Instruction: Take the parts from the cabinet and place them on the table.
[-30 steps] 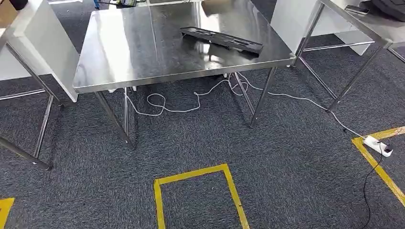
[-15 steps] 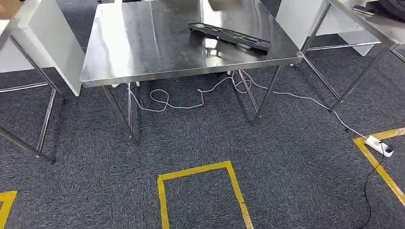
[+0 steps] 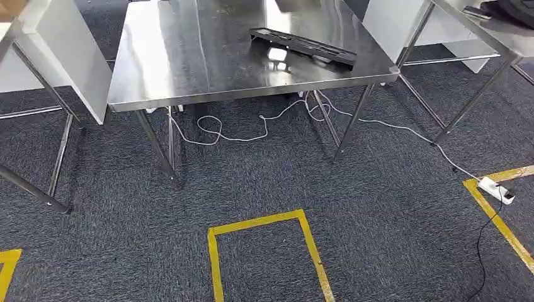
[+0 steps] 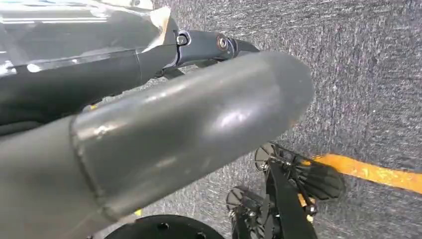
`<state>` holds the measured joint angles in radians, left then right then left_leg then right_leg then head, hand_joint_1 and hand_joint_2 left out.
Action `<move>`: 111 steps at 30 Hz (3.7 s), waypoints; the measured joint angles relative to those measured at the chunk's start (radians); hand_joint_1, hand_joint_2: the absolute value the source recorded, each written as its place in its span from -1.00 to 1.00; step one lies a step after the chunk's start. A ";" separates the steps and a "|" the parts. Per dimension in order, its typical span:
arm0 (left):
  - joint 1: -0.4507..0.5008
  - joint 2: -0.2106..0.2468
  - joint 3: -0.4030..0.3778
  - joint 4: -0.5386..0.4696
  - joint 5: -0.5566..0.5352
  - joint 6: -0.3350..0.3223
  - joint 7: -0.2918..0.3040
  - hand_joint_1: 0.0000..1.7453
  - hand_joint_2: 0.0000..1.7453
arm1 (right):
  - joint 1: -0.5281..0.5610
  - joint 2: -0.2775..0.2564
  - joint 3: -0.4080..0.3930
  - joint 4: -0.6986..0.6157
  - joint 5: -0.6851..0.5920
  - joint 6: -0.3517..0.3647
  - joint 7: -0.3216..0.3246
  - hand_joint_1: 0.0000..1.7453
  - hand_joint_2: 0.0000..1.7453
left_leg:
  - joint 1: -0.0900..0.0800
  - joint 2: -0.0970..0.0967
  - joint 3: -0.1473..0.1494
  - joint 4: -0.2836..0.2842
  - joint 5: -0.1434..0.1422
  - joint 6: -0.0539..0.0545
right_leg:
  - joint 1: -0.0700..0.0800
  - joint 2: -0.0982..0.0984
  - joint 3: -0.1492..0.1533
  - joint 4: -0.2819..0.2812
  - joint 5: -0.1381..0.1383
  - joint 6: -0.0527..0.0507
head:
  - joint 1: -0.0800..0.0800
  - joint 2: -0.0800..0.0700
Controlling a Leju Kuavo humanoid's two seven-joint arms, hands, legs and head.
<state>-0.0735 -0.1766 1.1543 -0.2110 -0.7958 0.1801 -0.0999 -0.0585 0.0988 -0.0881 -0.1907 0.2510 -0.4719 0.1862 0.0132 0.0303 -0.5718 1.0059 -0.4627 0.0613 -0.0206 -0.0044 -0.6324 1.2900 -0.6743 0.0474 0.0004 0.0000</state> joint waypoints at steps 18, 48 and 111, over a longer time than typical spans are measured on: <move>0.001 0.001 -0.010 -0.001 -0.024 -0.011 0.010 -1.00 -1.00 | 0.004 0.006 -0.032 0.001 -0.026 -0.012 0.008 -1.00 -1.00 | 0.010 -0.030 -0.100 0.270 -0.121 -0.050 | 0.015 0.044 0.109 -0.293 0.181 -0.044 | -0.002 0.000; -0.010 -0.001 -0.048 0.001 -0.063 -0.023 0.006 -1.00 -1.00 | 0.003 0.018 -0.083 0.001 -0.066 -0.002 0.007 -1.00 -1.00 | 0.014 -0.030 -0.101 0.309 -0.174 -0.071 | 0.009 0.033 0.096 -0.305 0.204 -0.052 | 0.004 0.000; -0.008 -0.003 -0.049 0.006 -0.053 -0.018 0.030 -1.00 -1.00 | 0.003 0.015 -0.089 0.002 -0.035 0.008 0.030 -1.00 -1.00 | 0.020 -0.033 -0.055 0.239 -0.133 -0.065 | -0.002 0.051 0.097 -0.312 0.218 -0.043 | 0.028 0.000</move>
<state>-0.0817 -0.1793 1.1055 -0.2052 -0.8492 0.1625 -0.0698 -0.0556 0.1141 -0.1770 -0.1884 0.2159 -0.4643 0.2163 0.0330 -0.0027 -0.6263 1.2448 -0.5960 -0.0033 -0.0229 0.0465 -0.5357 0.9781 -0.4563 0.0043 0.0282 -0.0004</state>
